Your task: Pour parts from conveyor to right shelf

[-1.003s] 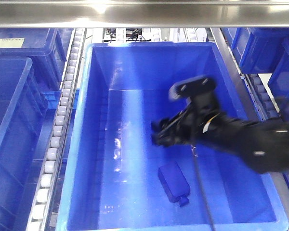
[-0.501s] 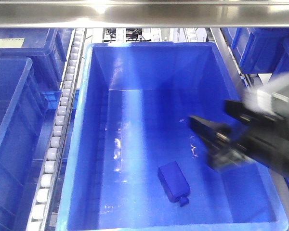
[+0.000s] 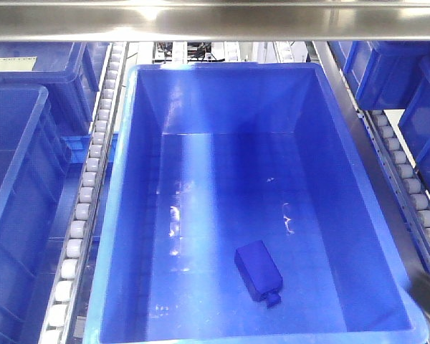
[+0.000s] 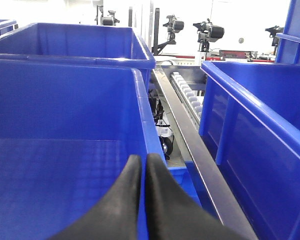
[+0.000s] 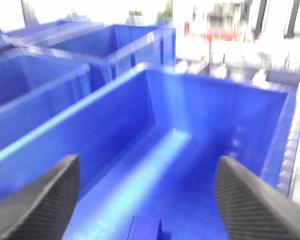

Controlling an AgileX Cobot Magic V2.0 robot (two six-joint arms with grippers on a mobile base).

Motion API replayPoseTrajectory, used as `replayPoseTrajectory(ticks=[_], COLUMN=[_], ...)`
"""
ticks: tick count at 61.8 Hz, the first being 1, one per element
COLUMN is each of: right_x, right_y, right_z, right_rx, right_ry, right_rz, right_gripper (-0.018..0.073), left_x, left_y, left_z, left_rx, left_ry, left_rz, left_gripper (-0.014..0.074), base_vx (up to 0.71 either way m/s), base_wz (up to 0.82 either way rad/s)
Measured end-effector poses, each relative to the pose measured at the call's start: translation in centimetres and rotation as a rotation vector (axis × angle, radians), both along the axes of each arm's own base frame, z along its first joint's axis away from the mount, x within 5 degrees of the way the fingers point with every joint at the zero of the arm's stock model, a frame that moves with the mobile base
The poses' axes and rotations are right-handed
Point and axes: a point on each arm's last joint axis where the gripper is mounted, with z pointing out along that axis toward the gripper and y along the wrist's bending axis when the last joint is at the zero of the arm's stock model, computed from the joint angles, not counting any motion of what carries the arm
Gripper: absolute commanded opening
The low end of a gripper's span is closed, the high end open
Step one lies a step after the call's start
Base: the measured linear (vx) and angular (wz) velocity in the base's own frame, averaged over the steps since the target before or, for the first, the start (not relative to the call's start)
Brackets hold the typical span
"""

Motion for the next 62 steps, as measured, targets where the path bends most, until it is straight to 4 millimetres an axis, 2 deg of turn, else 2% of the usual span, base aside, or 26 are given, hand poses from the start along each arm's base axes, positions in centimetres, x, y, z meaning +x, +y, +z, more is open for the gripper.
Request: replayPoseTrajectory(ticks=[8, 21, 26, 32, 42, 62], right_x=[-1.8, -1.7, -1.7, -1.7, -1.7, -1.7], right_y=[-1.3, -1.7, -1.8, -1.9, -1.9, -1.9], right_z=[-1.0, -2.0, -2.0, -2.0, -2.0, -2.1], right_rx=[-0.017, -0.029, -0.022, -0.021, -0.021, -0.03], right_ry=[-0.071, 0.005, 0.01, 0.011, 0.011, 0.026], right_rz=[-0.016, -0.066, -0.077, -0.083, -0.083, -0.084], right_gripper=[0.0487, 0.0484, 0.0449, 0.0332, -0.0017, -0.0009], left_x=[0.0, 0.0, 0.0, 0.0, 0.0, 0.0], left_y=[0.0, 0.0, 0.0, 0.0, 0.0, 0.0], left_z=[0.0, 0.0, 0.0, 0.0, 0.0, 0.0], left_rx=[0.0, 0.0, 0.0, 0.0, 0.0, 0.0], left_ry=[0.0, 0.0, 0.0, 0.0, 0.0, 0.0], left_rz=[0.0, 0.0, 0.0, 0.0, 0.0, 0.0], left_gripper=[-0.0006, -0.0006, -0.0006, -0.0006, -0.0006, -0.0006], base_vx=[0.0, 0.0, 0.0, 0.0, 0.0, 0.0], base_wz=[0.0, 0.0, 0.0, 0.0, 0.0, 0.0])
